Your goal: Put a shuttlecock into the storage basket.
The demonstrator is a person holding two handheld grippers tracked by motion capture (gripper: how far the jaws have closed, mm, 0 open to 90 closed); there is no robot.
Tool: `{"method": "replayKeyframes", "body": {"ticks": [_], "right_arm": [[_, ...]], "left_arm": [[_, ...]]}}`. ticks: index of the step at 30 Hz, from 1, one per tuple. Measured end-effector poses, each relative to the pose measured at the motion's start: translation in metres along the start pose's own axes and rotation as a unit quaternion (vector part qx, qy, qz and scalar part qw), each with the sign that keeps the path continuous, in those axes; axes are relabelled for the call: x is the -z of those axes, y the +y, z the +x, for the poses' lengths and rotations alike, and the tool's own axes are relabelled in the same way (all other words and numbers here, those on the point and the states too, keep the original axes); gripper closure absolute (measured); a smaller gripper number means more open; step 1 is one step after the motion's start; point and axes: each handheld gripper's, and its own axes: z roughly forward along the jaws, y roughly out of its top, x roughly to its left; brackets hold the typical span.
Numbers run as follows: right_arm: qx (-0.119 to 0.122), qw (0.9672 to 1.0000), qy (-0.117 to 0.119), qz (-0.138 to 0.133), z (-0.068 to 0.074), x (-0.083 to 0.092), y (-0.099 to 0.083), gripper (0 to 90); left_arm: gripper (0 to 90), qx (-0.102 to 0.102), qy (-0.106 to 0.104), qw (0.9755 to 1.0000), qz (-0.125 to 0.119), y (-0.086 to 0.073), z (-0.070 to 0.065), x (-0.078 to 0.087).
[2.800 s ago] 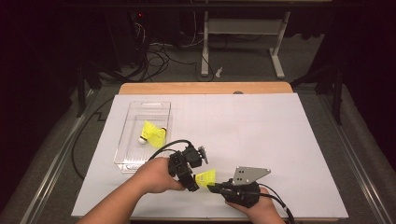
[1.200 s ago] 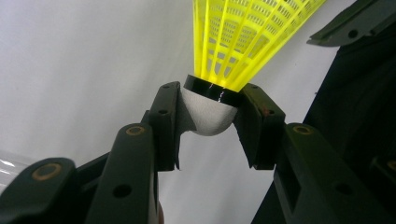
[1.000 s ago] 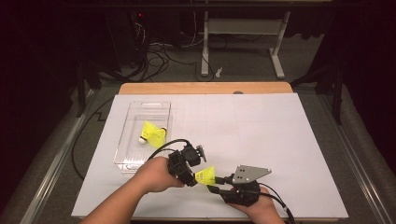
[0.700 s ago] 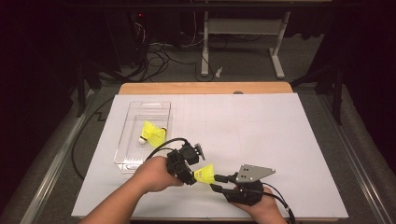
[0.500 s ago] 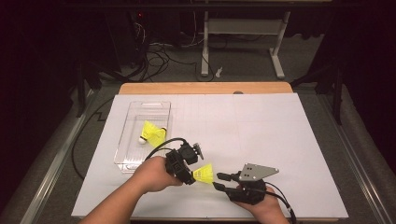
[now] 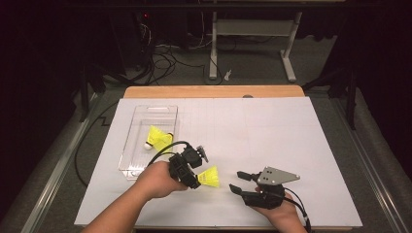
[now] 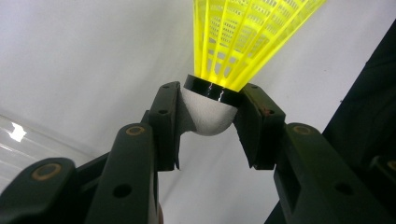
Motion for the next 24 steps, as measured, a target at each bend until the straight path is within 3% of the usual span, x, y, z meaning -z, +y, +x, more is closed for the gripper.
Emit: {"method": "replayKeyframes", "body": {"ticks": [5,15,20,24], "right_arm": [[-0.013,0.9992,-0.037,-0.002,-0.007,0.008,-0.002,33.0],[-0.035,0.9961,-0.080,0.000,-0.020,0.014,-0.004,22.9],[-0.032,0.9934,-0.110,0.009,-0.027,0.025,-0.006,16.5],[-0.042,0.9906,-0.130,-0.005,-0.031,0.038,-0.014,14.2]], "left_arm": [[62.1,0.005,0.000,1.0000,-0.001,-0.003,0.001,0.000],[62.0,0.025,-0.009,0.9996,-0.004,-0.010,0.010,-0.002],[62.0,0.031,-0.010,0.9994,-0.007,-0.013,0.012,-0.002],[62.0,0.034,-0.011,0.9993,-0.008,-0.014,0.013,-0.003]]}}
